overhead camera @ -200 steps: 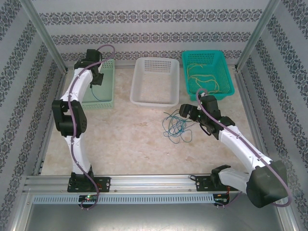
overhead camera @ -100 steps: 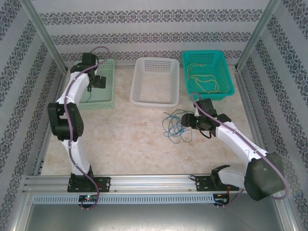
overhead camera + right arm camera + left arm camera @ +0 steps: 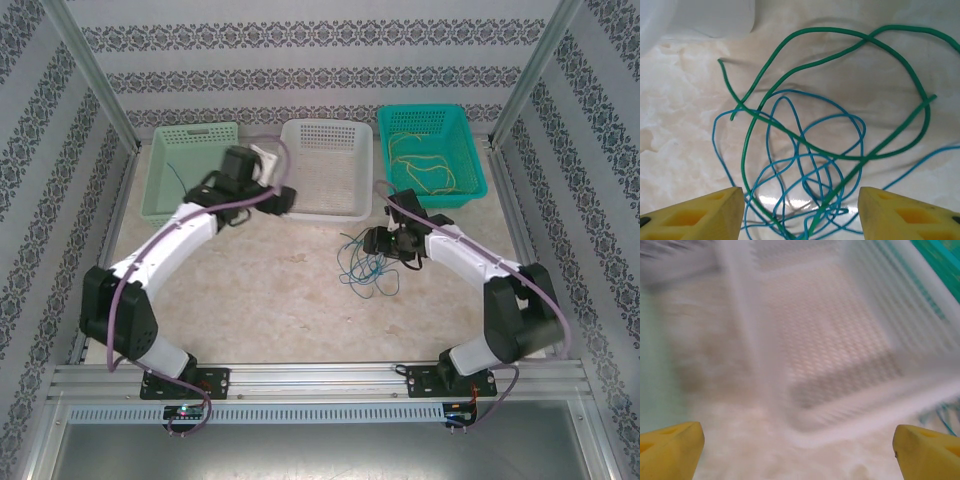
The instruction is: Untangle the cables
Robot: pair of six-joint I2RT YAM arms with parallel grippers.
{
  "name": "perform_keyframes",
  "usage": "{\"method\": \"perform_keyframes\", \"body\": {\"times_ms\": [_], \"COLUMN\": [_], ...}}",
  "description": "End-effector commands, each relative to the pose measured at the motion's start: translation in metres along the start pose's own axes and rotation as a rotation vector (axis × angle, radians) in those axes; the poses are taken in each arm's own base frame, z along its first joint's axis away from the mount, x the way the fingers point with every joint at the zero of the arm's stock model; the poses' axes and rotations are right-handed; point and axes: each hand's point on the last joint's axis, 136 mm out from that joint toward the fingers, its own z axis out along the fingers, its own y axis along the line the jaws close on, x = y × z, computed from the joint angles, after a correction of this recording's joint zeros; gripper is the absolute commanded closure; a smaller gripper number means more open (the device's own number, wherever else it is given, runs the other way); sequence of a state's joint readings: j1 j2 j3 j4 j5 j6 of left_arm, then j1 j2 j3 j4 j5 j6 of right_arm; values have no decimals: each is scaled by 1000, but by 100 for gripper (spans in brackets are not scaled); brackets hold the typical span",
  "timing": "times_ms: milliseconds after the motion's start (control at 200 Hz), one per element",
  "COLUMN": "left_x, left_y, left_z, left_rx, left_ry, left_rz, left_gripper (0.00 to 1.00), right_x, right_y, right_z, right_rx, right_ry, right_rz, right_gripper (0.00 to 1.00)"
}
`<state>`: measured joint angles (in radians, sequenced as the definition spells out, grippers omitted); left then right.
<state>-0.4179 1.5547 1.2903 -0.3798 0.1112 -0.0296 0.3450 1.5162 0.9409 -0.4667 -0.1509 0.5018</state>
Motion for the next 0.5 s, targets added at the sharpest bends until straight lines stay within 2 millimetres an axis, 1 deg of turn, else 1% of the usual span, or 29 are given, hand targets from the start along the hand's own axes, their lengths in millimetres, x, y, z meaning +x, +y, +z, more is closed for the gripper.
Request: {"method": "perform_keyframes", "body": {"times_ms": [0,75,145,185,190,205,245,275,295,355,395,400,430,495], "left_x": [18,28,36,39,40,42,45,47,49,52,54,54,54,55], "left_y": [-47,-67,-77,-81,-82,-82,-86,-89,-91,-97,-101,-102,-106,-117], "left_z": [21,27,33,36,37,38,42,45,46,51,53,54,55,59], "left_rx": [133,177,198,216,218,221,233,241,246,257,267,268,279,308], "left_ry": [33,57,85,103,107,114,131,143,149,157,158,158,156,155], "left_rz": [73,106,124,125,125,123,119,118,117,117,116,116,116,115], "left_gripper": [5,6,6,7,7,8,9,11,11,12,13,13,13,15], "right_x": [6,10,13,13,13,13,13,12,11,8,7,6,4,0], "right_y": [-3,-9,-15,-17,-17,-17,-18,-17,-16,-13,-9,-8,-4,6], "right_z": [15,21,22,22,22,21,19,16,12,3,-5,-6,-13,-28], "right_rx": [34,58,83,85,84,84,85,83,82,74,64,63,50,15], "right_ry": [60,87,93,90,89,88,83,79,69,48,30,26,11,-12], "right_rz": [14,17,16,16,15,16,15,14,11,4,-10,-12,-22,-38], "right_gripper": [41,47,52,57,60,61,71,76,81,89,95,97,100,100]}}
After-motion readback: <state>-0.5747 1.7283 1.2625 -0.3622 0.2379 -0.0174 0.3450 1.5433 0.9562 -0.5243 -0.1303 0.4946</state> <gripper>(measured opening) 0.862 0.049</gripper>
